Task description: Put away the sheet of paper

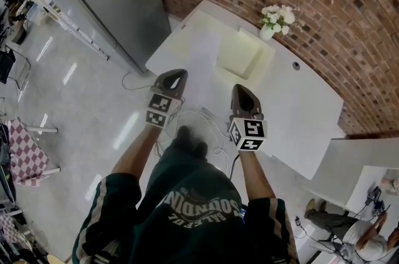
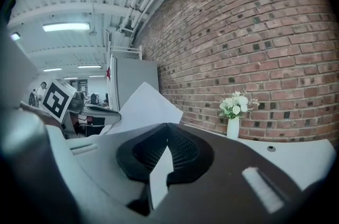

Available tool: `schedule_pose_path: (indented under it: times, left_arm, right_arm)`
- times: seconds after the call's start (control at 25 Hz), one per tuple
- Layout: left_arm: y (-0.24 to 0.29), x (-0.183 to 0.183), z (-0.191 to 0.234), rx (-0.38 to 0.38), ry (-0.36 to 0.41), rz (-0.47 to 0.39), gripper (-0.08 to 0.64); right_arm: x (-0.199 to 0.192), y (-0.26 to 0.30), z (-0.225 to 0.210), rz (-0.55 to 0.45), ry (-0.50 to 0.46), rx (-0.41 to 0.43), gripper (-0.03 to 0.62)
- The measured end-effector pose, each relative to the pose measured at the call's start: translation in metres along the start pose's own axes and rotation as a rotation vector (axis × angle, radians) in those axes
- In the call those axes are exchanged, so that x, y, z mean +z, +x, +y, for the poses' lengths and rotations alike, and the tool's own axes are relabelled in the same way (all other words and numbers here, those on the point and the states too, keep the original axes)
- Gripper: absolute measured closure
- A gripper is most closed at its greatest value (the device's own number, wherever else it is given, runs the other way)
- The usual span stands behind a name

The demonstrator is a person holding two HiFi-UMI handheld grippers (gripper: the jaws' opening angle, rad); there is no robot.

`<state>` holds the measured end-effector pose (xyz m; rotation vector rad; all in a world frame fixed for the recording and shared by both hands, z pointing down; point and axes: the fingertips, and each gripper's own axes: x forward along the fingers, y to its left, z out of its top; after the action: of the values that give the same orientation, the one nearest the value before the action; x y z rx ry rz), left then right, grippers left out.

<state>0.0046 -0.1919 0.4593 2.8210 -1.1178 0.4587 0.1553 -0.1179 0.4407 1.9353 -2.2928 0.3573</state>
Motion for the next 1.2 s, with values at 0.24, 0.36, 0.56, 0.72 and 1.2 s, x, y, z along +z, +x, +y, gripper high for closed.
schedule_pose_path:
  times: [0.24,0.36,0.56,0.72,1.2]
  left_arm:
    - [0.028,0.007,0.009,-0.031,0.028,0.001,0.545]
    - [0.049,0.014,0.017,-0.058,0.023,0.001,0.545]
    - [0.088,0.026,0.035,-0.116,0.031,-0.028,0.545]
    - [0.122,0.029,0.052,-0.147,0.040,-0.047,0.545]
    - [0.216,0.034,0.092,-0.273,0.093,-0.026,0.545]
  right_arm:
    - [0.000,0.015,-0.010,0.007,0.008,-0.018,0.592]
    - [0.001,0.031,-0.021,0.013,0.017,-0.041,0.592]
    - [0.006,0.066,-0.035,0.024,0.029,-0.075,0.592]
    - [0.009,0.093,-0.048,0.037,0.022,-0.100,0.592]
    - [-0.002,0.161,-0.087,0.109,0.073,-0.185,0.592]
